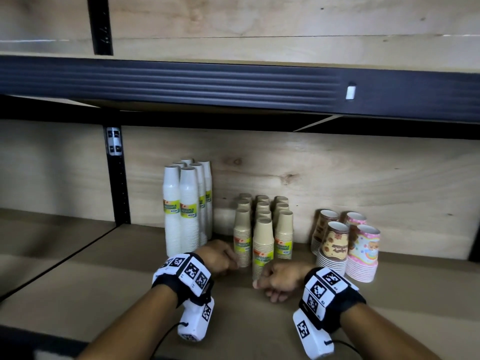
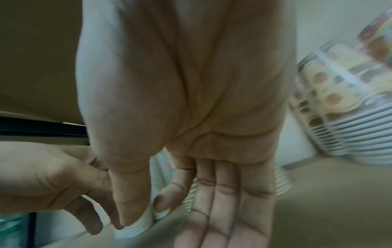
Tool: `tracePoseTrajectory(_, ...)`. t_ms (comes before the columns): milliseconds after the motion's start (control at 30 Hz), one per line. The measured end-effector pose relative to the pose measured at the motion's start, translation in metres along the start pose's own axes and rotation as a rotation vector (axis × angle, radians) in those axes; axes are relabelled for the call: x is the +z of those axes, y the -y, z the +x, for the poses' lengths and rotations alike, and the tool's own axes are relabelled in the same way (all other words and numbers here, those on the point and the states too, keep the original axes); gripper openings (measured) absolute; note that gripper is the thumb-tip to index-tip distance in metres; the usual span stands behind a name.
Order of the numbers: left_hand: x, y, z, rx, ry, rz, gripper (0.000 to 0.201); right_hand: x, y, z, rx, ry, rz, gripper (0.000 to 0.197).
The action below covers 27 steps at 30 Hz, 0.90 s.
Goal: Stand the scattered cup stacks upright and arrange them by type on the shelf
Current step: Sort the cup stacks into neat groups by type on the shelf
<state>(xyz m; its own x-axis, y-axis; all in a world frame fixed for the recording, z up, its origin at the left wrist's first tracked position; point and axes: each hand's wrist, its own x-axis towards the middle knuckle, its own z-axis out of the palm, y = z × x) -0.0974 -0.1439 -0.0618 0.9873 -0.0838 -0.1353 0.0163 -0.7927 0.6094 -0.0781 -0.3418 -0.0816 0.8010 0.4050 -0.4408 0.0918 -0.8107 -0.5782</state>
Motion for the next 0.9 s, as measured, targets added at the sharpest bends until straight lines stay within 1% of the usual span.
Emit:
tracePoseTrajectory(100,-0.023,0.026,-0.011,-0.068,-0.044,-0.002,0.015,0.015,0.029,0.001,-0.085,0.027,0.026,0.028)
tracePoseTrajectory(200,-0.048,0.053,-0.021,-0.138,-0.086,0.031,0.021,0.031,0.056,0.009,-0.157,-0.011,0.017,0.022)
tracePoseTrajectory(233,-0.055,0.061,-0.022,-0.168,-0.093,0.048,0.022,0.033,0.062,0.012,-0.164,-0.029,-0.002,0.027)
tracePoseTrajectory(267,-0.063,0.071,-0.022,-0.197,-0.097,0.061,0.023,0.035,0.068,0.017,-0.17,-0.04,-0.045,0.04)
tracePoseTrajectory(333,-0.078,0.089,-0.022,-0.259,-0.045,0.078,0.024,0.036,0.081,0.027,-0.163,-0.069,-0.159,0.071)
tracePoseTrajectory(367,-0.085,0.098,-0.02,-0.274,-0.018,0.085,0.03,0.036,0.087,0.032,-0.153,-0.082,-0.176,0.082)
tracePoseTrajectory(400,-0.091,0.104,-0.019,-0.286,-0.014,0.106,0.04,0.036,0.091,0.035,-0.151,-0.102,-0.176,0.088)
tracePoseTrajectory(433,-0.097,0.109,-0.018,-0.311,-0.044,0.12,0.048,0.036,0.096,0.037,-0.162,-0.135,-0.179,0.091)
tracePoseTrajectory(500,-0.109,0.117,-0.018,-0.335,-0.122,0.175,0.05,0.035,0.107,0.042,-0.204,-0.232,-0.195,0.092)
tracePoseTrajectory(533,-0.116,0.124,-0.012,-0.311,-0.144,0.189,0.056,0.033,0.113,0.047,-0.226,-0.277,-0.187,0.094)
tracePoseTrajectory(567,-0.12,0.13,-0.006,-0.285,-0.138,0.189,0.071,0.032,0.116,0.053,-0.246,-0.302,-0.154,0.099)
tracePoseTrajectory(633,-0.13,0.136,0.006,-0.259,-0.161,0.132,0.113,0.03,0.121,0.073,-0.28,-0.302,-0.052,0.113)
tracePoseTrajectory(667,-0.133,0.136,0.009,-0.264,-0.171,0.109,0.119,0.031,0.124,0.082,-0.295,-0.302,-0.006,0.121)
tracePoseTrajectory(733,-0.134,0.134,0.014,-0.257,-0.175,0.051,0.112,0.03,0.124,0.106,-0.29,-0.32,0.066,0.139)
tracePoseTrajectory(767,-0.132,0.133,0.017,-0.235,-0.163,0.016,0.117,0.031,0.123,0.118,-0.285,-0.323,0.084,0.146)
tracePoseTrajectory(833,-0.128,0.146,0.032,-0.16,-0.142,-0.069,0.137,0.034,0.122,0.137,-0.3,-0.307,0.105,0.146)
tracePoseTrajectory(867,-0.124,0.168,0.053,-0.118,-0.142,-0.129,0.141,0.035,0.125,0.138,-0.326,-0.306,0.112,0.143)
tracePoseTrajectory(900,-0.12,0.186,0.07,-0.085,-0.111,-0.166,0.138,0.037,0.127,0.136,-0.339,-0.305,0.112,0.14)
